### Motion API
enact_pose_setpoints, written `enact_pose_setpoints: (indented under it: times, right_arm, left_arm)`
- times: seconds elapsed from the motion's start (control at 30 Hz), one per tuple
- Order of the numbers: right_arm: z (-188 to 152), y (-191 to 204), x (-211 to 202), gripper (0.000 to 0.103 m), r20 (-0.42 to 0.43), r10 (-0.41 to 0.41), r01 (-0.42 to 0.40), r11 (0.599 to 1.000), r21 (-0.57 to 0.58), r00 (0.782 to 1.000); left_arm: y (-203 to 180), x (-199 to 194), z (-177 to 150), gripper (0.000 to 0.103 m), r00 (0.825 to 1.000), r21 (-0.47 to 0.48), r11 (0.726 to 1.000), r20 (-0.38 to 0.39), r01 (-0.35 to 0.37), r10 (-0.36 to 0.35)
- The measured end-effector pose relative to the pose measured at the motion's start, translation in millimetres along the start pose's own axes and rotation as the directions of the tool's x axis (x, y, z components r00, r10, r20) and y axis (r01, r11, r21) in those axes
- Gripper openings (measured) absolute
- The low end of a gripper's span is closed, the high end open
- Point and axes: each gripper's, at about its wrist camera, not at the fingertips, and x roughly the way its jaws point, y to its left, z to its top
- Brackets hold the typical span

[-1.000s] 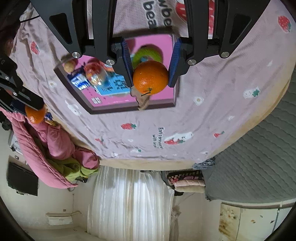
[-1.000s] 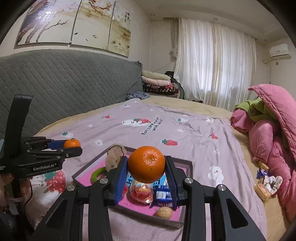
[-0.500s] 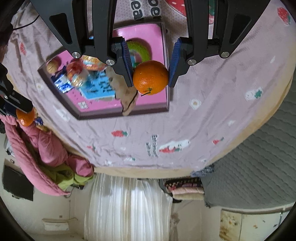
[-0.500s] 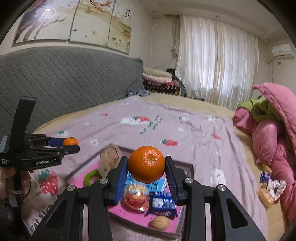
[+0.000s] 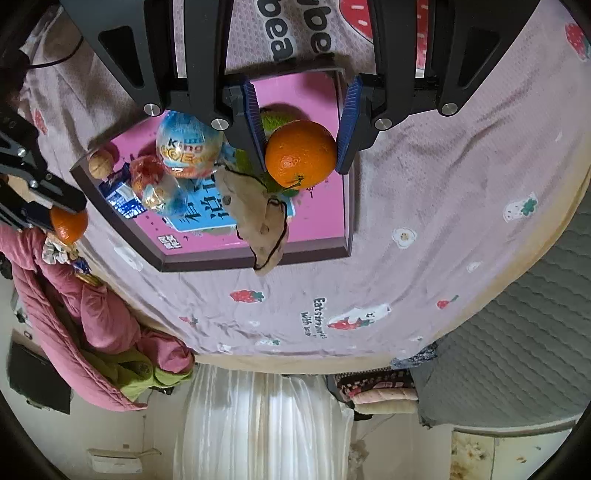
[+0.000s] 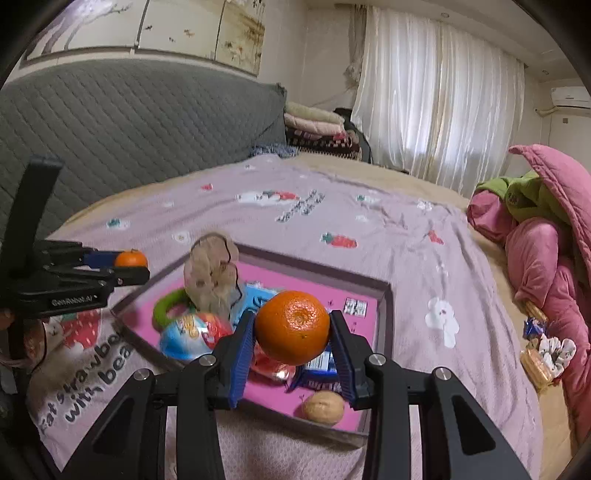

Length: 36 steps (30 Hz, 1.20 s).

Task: Organize objects
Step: 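Lift both oranges and carry them over the pink book in the tray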

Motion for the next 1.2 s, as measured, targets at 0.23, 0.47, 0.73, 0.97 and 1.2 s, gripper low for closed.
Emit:
enact_pose_setpoints:
  times: [0.23, 0.47, 0.73, 0.97, 1.2]
  right_arm:
    - [-9, -2, 12, 0.040, -0.052, 0.017, -0.016, 1.000, 0.027, 0.998]
    - [-14, -9, 17, 0.040, -0.091, 0.032, -0.026, 0.998, 0.065, 0.995]
    - [-20, -9, 27, 0.040, -0.144, 0.052, -0.041, 0.996, 0.076, 0.988]
    - [-22, -9, 31, 0.040, -0.161, 0.050, -0.038, 0.997, 0.074, 0.986]
    - [-23, -9, 34, 0.040, -0.171, 0.050, -0.038, 0.997, 0.073, 0.984]
  left_arm:
    - [-2, 8, -8, 0.038, 0.999, 0.002, 1.000, -0.040, 0.013, -0.013]
    - [-4, 12, -14, 0.038, 0.998, 0.010, 1.000, -0.068, 0.018, -0.017]
    - [-10, 21, -21, 0.038, 0.993, 0.029, 0.999, -0.117, 0.037, -0.033]
    - [-12, 31, -25, 0.038, 0.988, 0.035, 0.999, -0.150, 0.033, -0.027]
    - [-13, 37, -25, 0.038, 0.987, 0.027, 0.999, -0.160, 0.033, -0.028]
